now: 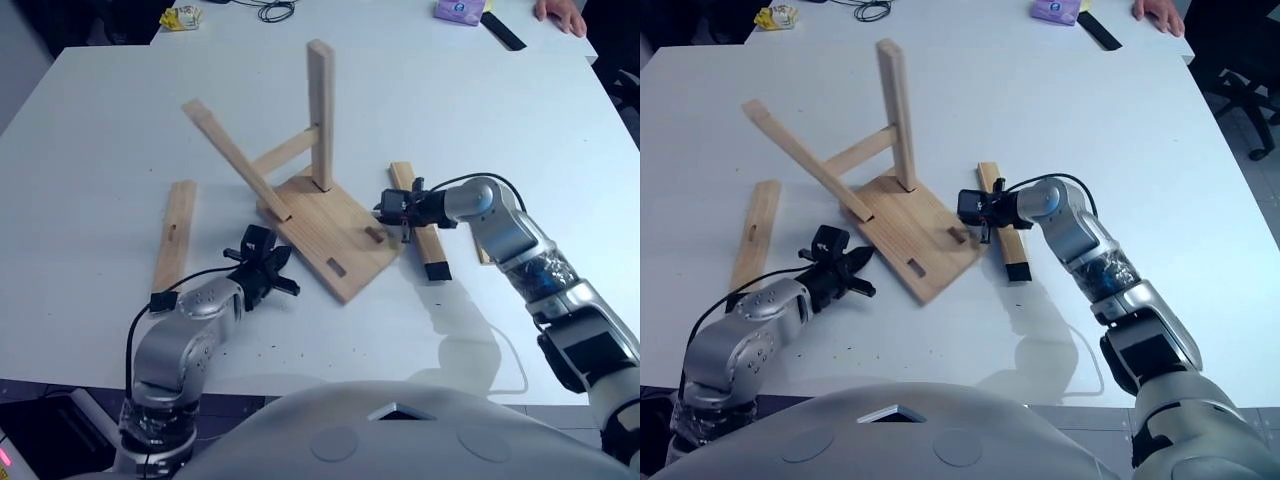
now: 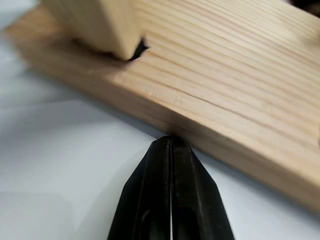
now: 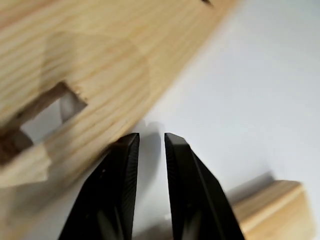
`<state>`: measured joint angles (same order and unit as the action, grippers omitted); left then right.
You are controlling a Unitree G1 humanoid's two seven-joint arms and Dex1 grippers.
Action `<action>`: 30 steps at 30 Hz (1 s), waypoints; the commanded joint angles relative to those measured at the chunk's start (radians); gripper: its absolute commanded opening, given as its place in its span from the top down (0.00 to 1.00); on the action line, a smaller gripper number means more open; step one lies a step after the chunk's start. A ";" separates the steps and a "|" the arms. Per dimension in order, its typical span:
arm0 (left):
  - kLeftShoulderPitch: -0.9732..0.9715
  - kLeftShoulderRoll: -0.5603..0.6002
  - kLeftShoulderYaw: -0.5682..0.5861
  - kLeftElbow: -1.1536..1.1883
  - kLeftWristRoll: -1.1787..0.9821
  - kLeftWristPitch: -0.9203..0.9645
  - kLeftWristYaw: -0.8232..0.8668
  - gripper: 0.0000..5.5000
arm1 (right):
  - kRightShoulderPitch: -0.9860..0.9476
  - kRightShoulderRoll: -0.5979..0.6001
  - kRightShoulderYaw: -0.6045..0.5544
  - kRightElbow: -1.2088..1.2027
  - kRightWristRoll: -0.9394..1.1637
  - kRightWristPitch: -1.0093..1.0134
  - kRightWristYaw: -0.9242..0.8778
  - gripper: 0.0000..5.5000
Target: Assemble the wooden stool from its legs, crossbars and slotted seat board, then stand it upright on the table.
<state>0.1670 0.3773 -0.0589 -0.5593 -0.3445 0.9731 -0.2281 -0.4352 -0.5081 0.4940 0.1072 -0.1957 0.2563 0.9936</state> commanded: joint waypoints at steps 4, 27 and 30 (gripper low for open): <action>-0.124 0.053 -0.017 0.260 0.030 -0.129 -0.126 1.00 | 0.082 0.078 -0.023 -0.142 0.031 0.184 -0.065 0.83; -0.284 -0.128 -0.066 0.431 0.044 -0.270 -0.157 1.00 | 0.156 0.162 -0.089 -0.364 0.094 0.485 -0.221 0.83; -0.307 -0.136 -0.052 0.464 0.056 -0.283 -0.151 1.00 | 0.153 0.161 -0.086 -0.363 0.099 0.487 -0.220 0.83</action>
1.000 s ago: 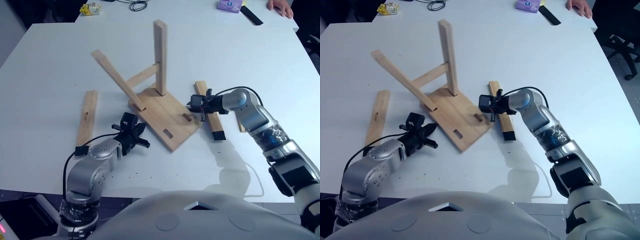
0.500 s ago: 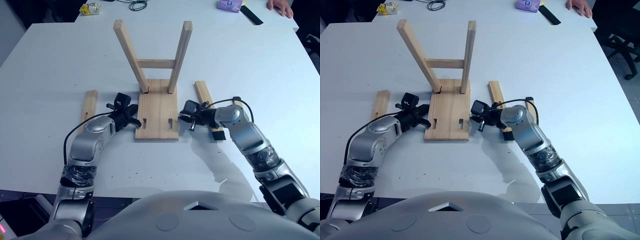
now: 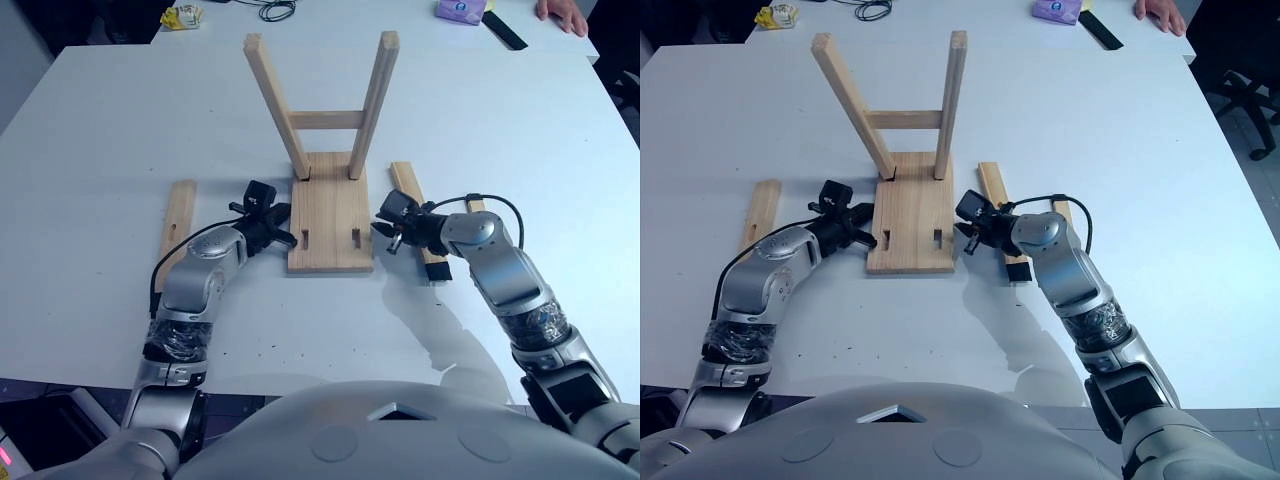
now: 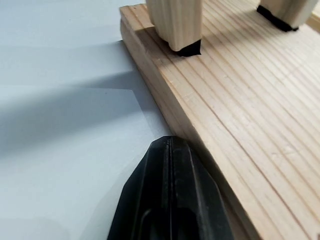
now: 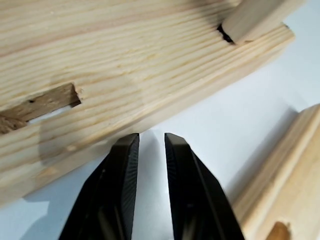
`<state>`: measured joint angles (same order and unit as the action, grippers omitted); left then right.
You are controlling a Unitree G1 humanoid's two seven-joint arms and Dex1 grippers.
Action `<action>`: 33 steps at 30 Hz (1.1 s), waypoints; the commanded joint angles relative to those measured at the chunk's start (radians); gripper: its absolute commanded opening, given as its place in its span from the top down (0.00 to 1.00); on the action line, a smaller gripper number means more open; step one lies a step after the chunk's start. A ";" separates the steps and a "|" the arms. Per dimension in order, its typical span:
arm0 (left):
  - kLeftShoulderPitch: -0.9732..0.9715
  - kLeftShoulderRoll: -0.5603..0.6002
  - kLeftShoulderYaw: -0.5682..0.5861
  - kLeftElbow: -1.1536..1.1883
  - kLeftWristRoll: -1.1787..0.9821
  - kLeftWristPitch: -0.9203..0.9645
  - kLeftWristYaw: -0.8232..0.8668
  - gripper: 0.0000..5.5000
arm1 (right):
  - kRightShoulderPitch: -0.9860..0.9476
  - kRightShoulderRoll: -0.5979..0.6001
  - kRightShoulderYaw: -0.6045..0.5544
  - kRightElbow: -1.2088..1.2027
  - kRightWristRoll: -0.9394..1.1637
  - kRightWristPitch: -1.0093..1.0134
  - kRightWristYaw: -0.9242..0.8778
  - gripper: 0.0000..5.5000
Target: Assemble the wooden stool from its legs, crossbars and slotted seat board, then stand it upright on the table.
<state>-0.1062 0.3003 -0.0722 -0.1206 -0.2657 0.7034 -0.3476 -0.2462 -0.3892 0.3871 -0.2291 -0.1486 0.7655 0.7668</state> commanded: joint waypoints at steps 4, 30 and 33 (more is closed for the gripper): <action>-0.046 -0.080 -0.004 0.020 -0.052 -0.007 -0.046 1.00 | -0.045 0.048 0.018 -0.001 0.047 -0.030 -0.011 0.83; 0.059 -0.093 0.143 -0.120 -0.112 0.075 0.018 1.00 | -0.089 0.033 -0.034 -0.002 0.092 -0.030 -0.073 0.83; 0.078 -0.101 0.145 -0.151 -0.119 0.087 0.025 1.00 | -0.069 0.007 -0.026 -0.013 0.093 -0.028 -0.065 0.83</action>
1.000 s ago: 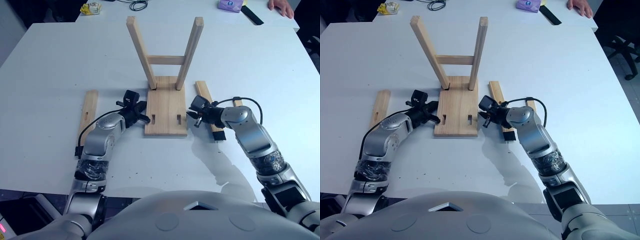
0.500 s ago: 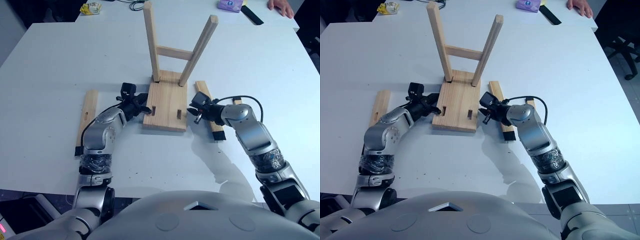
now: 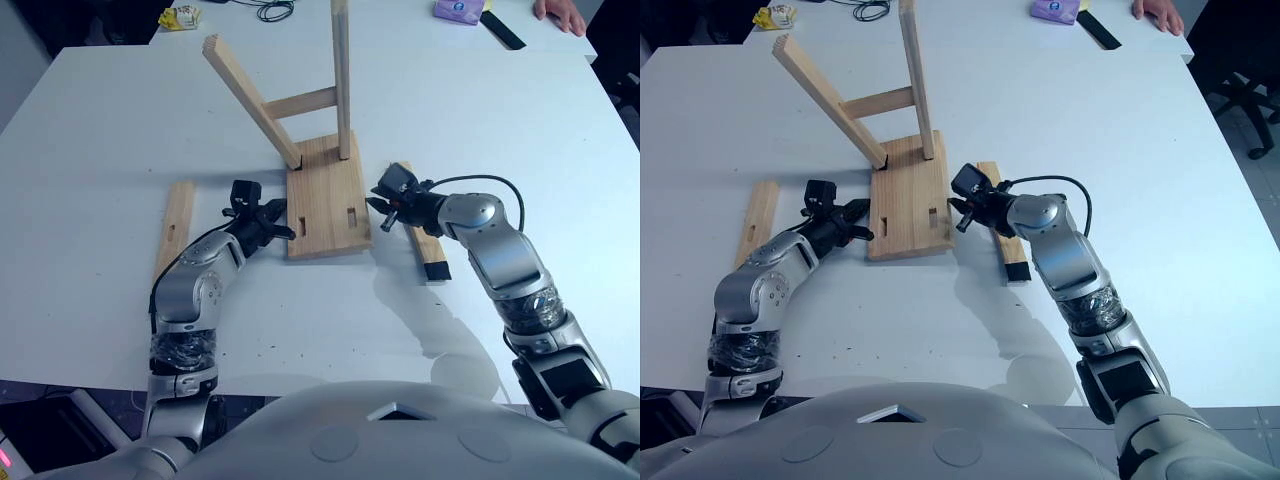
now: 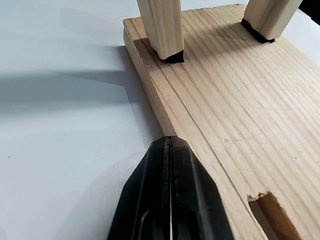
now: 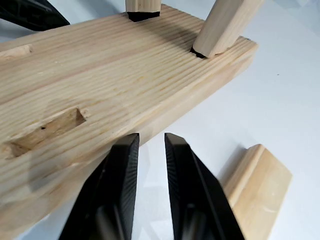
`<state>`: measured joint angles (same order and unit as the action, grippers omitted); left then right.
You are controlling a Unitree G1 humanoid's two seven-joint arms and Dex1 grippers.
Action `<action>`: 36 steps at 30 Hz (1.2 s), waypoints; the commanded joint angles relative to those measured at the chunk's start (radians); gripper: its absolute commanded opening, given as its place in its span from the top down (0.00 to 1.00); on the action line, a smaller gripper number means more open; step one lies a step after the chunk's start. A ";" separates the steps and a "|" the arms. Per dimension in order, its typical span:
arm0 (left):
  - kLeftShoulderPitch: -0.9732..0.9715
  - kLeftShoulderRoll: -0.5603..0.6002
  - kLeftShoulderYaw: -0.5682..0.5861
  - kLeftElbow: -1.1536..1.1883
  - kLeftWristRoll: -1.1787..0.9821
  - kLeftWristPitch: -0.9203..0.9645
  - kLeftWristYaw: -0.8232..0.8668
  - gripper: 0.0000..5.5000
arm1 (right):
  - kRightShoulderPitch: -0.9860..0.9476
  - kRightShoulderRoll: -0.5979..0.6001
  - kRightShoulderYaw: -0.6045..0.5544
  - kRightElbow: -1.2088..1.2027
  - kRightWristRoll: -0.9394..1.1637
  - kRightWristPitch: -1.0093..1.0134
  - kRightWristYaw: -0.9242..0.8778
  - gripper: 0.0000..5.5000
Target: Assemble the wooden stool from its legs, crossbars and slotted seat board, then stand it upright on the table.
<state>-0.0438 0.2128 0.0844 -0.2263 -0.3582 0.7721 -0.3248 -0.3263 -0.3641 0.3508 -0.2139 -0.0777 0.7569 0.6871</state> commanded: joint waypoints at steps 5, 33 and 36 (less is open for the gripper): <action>0.054 -0.021 -0.011 -0.114 -0.033 0.036 0.023 1.00 | 0.045 -0.095 0.028 -0.039 0.007 -0.049 0.038 0.83; 0.297 -0.175 0.145 -0.625 0.023 0.041 0.397 1.00 | 0.168 -0.076 -0.425 -0.074 0.154 0.038 -0.257 0.62; 0.378 -0.158 0.106 -0.638 0.037 0.052 0.377 0.92 | 0.185 -0.076 -0.445 -0.102 0.176 0.098 -0.268 0.56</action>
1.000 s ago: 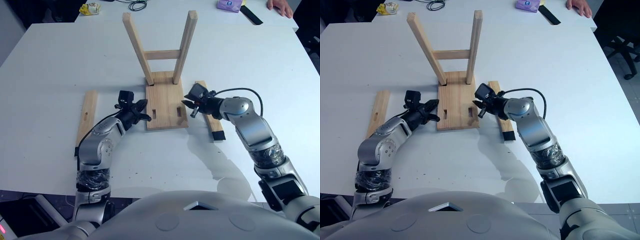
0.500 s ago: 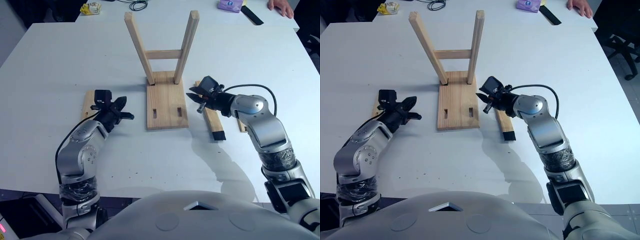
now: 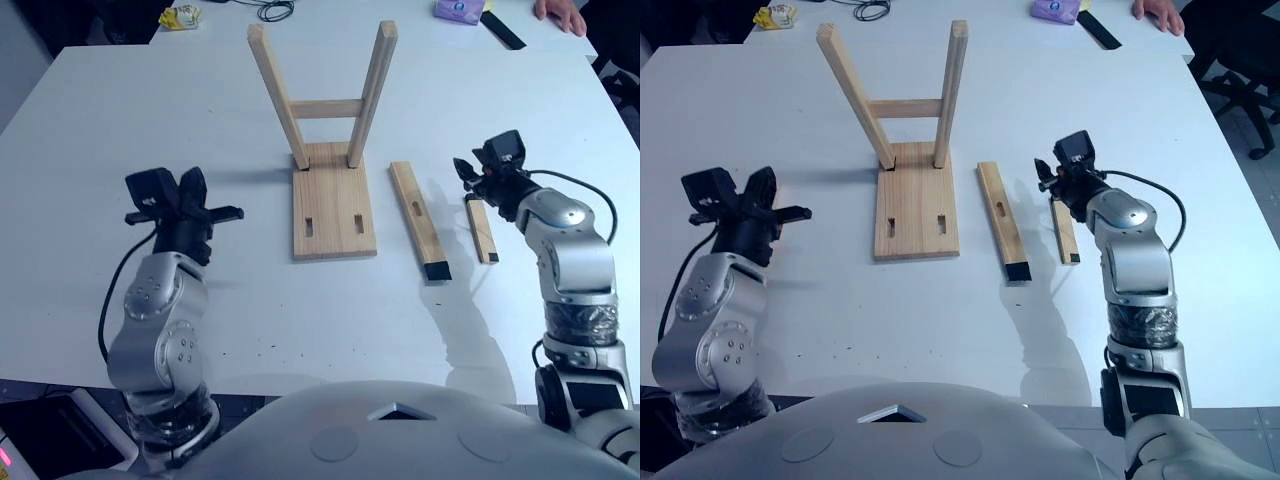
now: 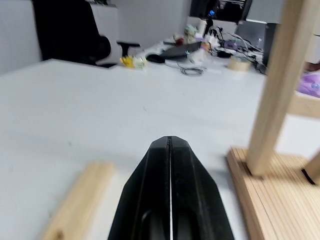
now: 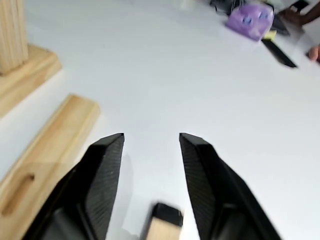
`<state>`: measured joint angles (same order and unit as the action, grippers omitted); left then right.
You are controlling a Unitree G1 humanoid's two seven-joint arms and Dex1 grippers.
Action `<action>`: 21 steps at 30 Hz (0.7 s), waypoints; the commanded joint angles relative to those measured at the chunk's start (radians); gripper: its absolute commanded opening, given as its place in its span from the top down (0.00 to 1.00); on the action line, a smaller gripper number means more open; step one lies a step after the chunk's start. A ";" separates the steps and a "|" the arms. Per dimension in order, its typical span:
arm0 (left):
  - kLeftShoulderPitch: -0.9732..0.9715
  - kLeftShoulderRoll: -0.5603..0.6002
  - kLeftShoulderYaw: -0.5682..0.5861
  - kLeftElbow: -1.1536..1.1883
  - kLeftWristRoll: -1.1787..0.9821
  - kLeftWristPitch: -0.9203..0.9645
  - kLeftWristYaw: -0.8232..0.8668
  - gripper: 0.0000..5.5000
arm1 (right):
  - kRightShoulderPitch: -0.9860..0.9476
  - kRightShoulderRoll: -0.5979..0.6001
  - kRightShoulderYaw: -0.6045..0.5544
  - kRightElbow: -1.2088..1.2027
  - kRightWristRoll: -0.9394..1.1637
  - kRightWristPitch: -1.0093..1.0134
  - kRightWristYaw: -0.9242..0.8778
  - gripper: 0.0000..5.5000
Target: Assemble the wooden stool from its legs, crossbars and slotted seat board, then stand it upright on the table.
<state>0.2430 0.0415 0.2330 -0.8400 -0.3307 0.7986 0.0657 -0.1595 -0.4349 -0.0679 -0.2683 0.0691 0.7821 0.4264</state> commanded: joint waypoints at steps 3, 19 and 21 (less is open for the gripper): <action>0.134 0.035 -0.055 -0.021 0.007 0.050 -0.029 0.84 | 0.021 0.000 -0.044 -0.076 0.040 0.124 -0.026 0.56; 0.193 0.125 -0.153 0.003 0.229 -0.107 -0.014 0.66 | 0.041 -0.062 -0.003 -0.186 0.056 0.404 -0.081 0.56; 0.207 0.106 -0.155 -0.006 0.237 -0.122 -0.006 0.66 | 0.029 -0.070 0.001 -0.186 0.063 0.423 -0.075 0.56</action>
<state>0.4342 0.1636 0.0845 -0.8460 -0.1162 0.6919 0.0455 -0.1222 -0.4843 -0.0753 -0.4395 0.1189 1.1757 0.3462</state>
